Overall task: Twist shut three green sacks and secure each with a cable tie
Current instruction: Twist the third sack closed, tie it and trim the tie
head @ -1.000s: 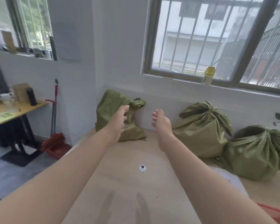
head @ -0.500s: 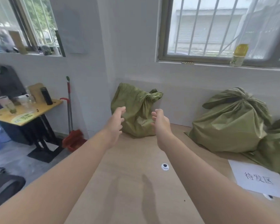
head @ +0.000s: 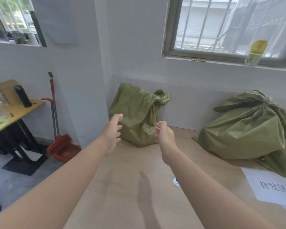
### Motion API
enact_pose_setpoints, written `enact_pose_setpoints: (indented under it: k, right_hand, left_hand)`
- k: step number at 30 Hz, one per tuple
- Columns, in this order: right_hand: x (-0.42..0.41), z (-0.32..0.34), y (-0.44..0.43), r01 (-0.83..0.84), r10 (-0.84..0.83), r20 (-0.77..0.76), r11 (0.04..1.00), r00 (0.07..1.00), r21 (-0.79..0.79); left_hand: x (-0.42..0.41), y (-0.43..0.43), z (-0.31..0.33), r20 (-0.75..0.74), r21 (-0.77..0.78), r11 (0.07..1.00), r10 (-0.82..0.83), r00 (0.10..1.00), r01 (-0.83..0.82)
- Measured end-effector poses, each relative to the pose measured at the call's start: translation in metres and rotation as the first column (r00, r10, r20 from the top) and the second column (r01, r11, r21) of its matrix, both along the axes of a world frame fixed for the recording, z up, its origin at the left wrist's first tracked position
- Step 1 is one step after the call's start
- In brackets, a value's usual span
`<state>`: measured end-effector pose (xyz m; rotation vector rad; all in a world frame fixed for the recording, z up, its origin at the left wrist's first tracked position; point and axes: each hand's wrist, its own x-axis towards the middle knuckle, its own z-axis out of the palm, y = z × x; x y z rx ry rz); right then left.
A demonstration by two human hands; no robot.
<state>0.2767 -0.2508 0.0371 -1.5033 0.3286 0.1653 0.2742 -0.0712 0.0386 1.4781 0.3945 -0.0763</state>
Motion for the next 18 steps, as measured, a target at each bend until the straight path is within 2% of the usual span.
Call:
enact_pose_setpoints:
  k: [8, 15, 18]
  right_hand:
    - [0.061, -0.025, 0.066, 0.098, -0.099, -0.004, 0.991, 0.995, -0.096]
    - [0.110, -0.041, 0.082, 0.077, -0.082, -0.048, 0.992, 0.995, -0.102]
    - [0.143, -0.048, 0.077, 0.073, -0.080, -0.055, 0.991, 0.995, -0.114]
  left_hand:
    - [0.077, 0.066, -0.034, -0.027, -0.070, 0.994, -0.089, 0.996, 0.087]
    - [0.136, 0.087, -0.055, -0.061, -0.035, 0.997, -0.077, 0.995, 0.075]
    - [0.162, 0.092, -0.056, -0.065, 0.029, 0.997, -0.066, 0.996, 0.068]
